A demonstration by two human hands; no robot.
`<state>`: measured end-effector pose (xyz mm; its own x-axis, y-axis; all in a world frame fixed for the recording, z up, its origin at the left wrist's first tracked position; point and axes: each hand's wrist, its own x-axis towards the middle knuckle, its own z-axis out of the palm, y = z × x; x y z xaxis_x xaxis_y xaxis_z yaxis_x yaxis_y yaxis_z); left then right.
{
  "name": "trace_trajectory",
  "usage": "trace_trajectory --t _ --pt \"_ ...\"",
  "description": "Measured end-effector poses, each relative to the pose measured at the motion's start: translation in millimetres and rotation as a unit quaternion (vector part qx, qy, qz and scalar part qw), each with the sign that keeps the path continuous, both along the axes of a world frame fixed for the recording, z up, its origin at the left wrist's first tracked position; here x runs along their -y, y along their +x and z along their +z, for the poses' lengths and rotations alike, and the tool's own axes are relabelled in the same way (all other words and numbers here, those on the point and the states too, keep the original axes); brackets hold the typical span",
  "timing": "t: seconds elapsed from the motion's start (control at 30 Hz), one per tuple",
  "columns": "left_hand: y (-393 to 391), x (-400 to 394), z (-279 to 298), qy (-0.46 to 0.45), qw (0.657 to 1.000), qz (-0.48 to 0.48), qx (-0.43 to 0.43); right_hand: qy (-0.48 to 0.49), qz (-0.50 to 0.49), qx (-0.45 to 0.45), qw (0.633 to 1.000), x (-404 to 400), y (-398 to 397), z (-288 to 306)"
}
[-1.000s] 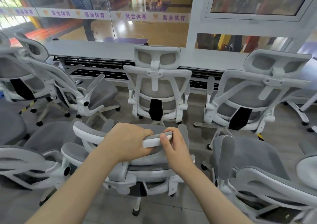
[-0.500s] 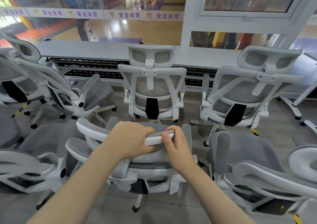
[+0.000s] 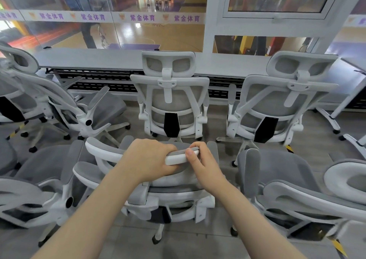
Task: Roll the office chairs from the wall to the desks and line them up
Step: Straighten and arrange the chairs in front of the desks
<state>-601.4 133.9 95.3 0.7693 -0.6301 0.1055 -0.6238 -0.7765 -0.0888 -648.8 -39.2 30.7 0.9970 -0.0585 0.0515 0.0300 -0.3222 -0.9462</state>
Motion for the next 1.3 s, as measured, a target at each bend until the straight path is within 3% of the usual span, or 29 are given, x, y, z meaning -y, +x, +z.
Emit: trace_trajectory --t 0.5,0.6,0.7,1.03,1.17,1.3 --pt "-10 -4 -3 0.000 0.998 0.054 0.013 -0.011 0.012 -0.033 0.999 6 -5 12" --pt "-18 -4 -14 -0.030 0.994 0.063 0.078 -0.040 0.031 -0.030 0.998 12 -13 17" --pt "-34 -5 -22 -0.093 0.989 0.073 0.089 -0.084 0.049 -0.021 0.995 21 -27 19" --pt "-123 -25 -46 -0.220 0.958 0.183 0.014 -0.114 0.176 -0.044 0.977 18 -100 -20" --pt "-166 -51 -69 -0.216 0.945 0.239 -0.053 -0.138 0.221 -0.034 0.965 -6 -112 -26" --pt "-205 -89 -83 -0.228 0.925 0.296 -0.067 -0.162 0.262 -0.030 0.951 -41 -117 -30"
